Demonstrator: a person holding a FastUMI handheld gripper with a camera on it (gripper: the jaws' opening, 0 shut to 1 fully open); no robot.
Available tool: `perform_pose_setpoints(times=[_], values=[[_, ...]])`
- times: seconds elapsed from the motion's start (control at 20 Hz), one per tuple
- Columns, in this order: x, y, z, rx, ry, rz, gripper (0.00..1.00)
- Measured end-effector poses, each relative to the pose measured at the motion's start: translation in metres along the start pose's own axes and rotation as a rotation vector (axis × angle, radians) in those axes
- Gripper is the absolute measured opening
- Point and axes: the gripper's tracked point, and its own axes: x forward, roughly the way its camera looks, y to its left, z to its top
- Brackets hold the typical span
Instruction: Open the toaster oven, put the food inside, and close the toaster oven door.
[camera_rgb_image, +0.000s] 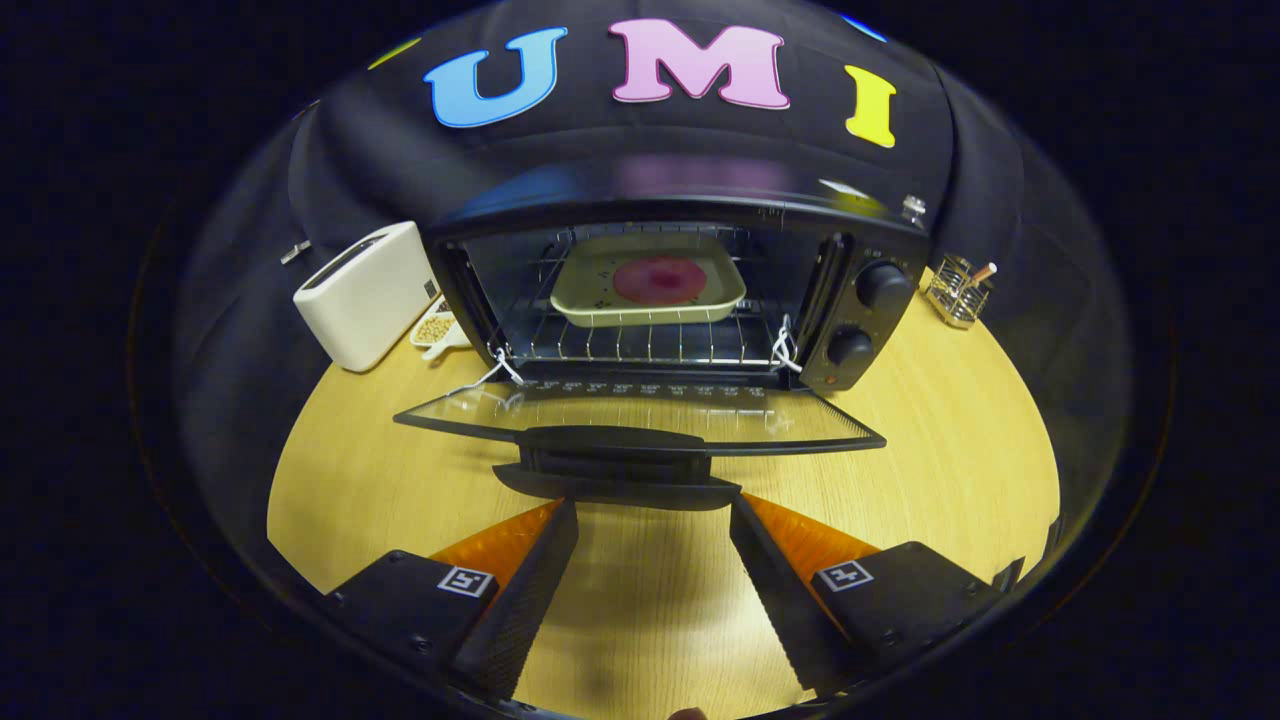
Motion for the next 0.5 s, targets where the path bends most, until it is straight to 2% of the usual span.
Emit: perform_pose_setpoints(times=[0.5], values=[[-0.051,-0.02,0.108,-0.008,-0.257,-0.018,1.0]])
